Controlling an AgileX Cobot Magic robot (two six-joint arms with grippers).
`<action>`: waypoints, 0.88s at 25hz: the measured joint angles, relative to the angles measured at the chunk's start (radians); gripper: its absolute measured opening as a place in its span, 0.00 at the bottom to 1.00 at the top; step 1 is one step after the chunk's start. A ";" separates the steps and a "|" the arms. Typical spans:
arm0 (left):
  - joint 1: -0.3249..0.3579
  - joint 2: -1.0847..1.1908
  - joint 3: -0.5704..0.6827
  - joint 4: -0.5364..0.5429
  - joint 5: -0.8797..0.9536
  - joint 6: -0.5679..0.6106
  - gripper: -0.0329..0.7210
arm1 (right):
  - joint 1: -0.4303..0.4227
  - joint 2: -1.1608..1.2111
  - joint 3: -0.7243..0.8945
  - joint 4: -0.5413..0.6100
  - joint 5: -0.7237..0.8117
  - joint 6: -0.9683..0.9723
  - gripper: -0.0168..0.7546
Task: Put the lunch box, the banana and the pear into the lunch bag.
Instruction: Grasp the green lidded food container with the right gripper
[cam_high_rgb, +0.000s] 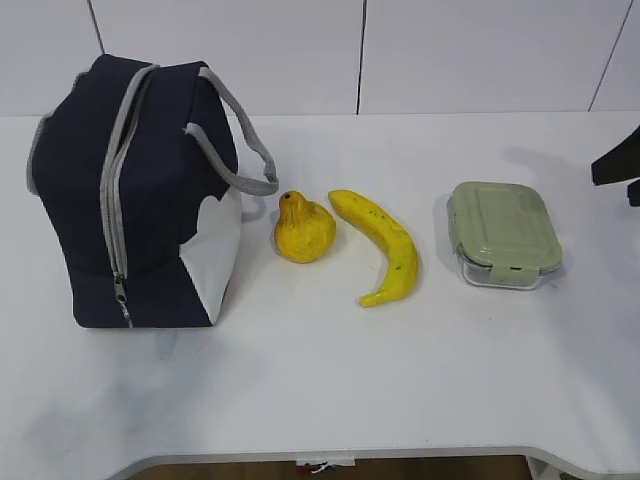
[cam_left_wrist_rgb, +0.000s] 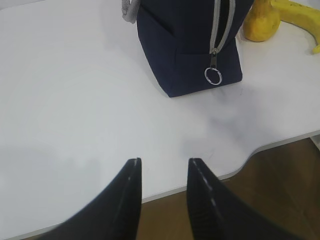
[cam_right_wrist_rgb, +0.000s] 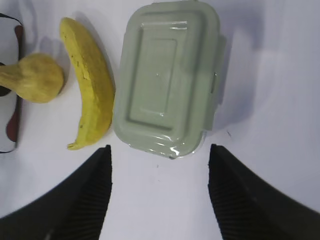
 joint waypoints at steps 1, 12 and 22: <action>0.000 0.000 0.000 0.000 0.000 0.000 0.36 | -0.020 0.027 -0.015 0.036 0.034 -0.021 0.66; 0.000 0.000 0.000 0.000 0.000 0.000 0.35 | -0.071 0.299 -0.217 0.167 0.186 -0.117 0.63; 0.000 0.000 0.000 0.000 0.000 0.000 0.36 | -0.071 0.339 -0.235 0.168 0.189 -0.117 0.59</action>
